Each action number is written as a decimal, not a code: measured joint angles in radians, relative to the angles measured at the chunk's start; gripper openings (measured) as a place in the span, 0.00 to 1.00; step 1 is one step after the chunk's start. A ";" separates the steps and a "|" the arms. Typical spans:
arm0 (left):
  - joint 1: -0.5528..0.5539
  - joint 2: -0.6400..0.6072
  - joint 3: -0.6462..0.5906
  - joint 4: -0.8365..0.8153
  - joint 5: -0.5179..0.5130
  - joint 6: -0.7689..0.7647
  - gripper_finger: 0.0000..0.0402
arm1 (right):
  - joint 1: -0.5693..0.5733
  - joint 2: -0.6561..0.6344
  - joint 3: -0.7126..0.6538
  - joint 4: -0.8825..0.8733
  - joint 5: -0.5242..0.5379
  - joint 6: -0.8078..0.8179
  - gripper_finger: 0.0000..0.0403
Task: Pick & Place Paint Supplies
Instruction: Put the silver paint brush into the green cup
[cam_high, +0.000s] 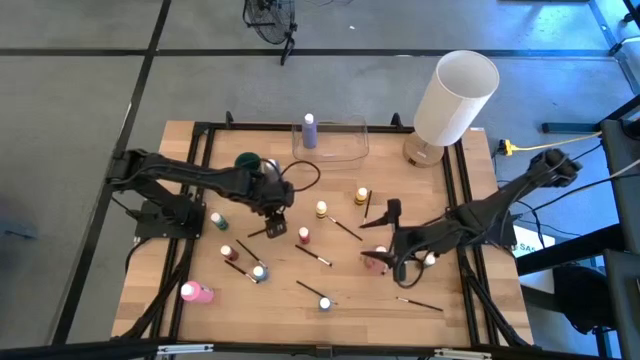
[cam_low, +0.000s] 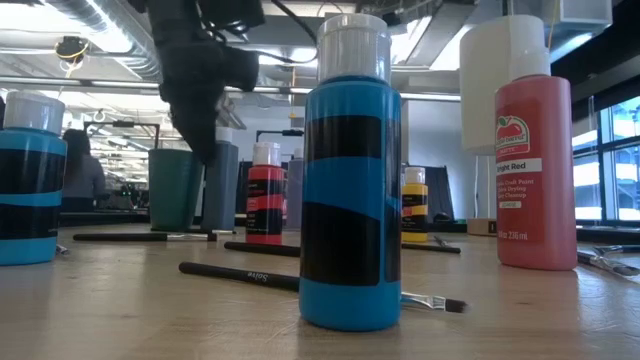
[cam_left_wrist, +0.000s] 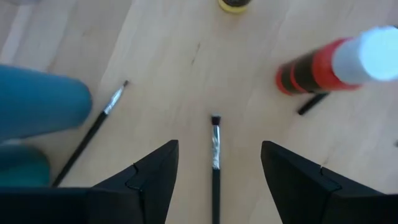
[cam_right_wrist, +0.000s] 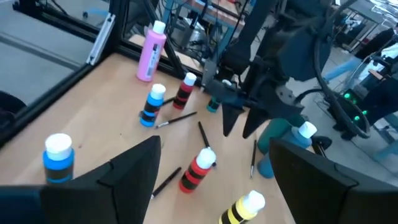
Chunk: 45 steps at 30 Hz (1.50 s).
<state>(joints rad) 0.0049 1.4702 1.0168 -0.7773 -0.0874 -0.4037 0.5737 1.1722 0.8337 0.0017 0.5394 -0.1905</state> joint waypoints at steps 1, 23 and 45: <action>0.001 0.011 0.001 0.013 0.000 0.003 0.56 | 0.003 -0.007 0.000 -0.008 0.000 0.010 0.75; 0.020 0.206 0.001 0.065 0.034 0.060 0.56 | 0.002 -0.019 0.000 -0.047 0.036 0.018 0.74; 0.030 0.217 0.000 0.079 0.056 -0.021 0.55 | 0.002 -0.019 0.000 -0.107 -0.001 0.064 0.74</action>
<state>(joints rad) 0.0349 1.6871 1.0168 -0.6987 -0.0319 -0.4247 0.5758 1.1530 0.8341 -0.1051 0.5385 -0.1262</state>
